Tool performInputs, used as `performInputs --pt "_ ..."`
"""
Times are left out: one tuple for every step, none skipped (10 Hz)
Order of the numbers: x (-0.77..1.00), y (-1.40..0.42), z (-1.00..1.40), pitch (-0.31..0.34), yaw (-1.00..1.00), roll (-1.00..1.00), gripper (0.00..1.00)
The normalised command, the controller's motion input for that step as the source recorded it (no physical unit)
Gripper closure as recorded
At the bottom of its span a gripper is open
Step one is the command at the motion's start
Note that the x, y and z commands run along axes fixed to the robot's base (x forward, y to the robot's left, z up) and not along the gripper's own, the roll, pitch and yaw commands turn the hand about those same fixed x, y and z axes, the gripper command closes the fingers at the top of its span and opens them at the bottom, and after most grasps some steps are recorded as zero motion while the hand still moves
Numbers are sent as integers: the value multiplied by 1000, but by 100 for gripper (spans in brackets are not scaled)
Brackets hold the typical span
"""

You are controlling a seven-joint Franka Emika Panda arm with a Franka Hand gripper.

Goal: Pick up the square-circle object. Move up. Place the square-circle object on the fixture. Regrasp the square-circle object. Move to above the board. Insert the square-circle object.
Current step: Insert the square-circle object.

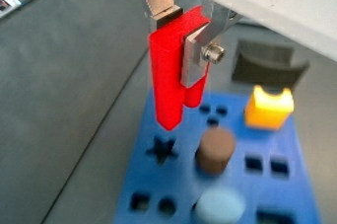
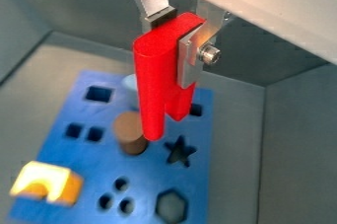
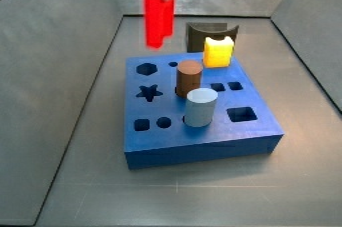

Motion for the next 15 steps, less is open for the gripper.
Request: performInputs --pt "-29 -291 -494 -147 -883 0 100" --pt "-23 -274 -489 -143 -897 0 100" --pt "-23 -269 -491 -146 -900 0 100" --pt "-3 -386 -460 -119 -820 0 100" --pt "-60 -357 -166 -81 9 0 100" --pt "-137 -674 -311 -34 0 -13 100" --pt "-51 -526 -331 -64 -594 -74 100" --pt "0 -383 -223 -54 -734 -64 100" --pt "280 -323 0 14 -409 0 100" --pt "-31 0 0 0 0 0 100" --pt "0 0 -340 6 -789 0 100" --pt "0 0 -409 0 -1000 0 100" --pt "0 0 -400 0 -1000 0 100" --pt "0 0 -380 0 -1000 0 100" --pt "0 -29 0 0 -451 0 100"
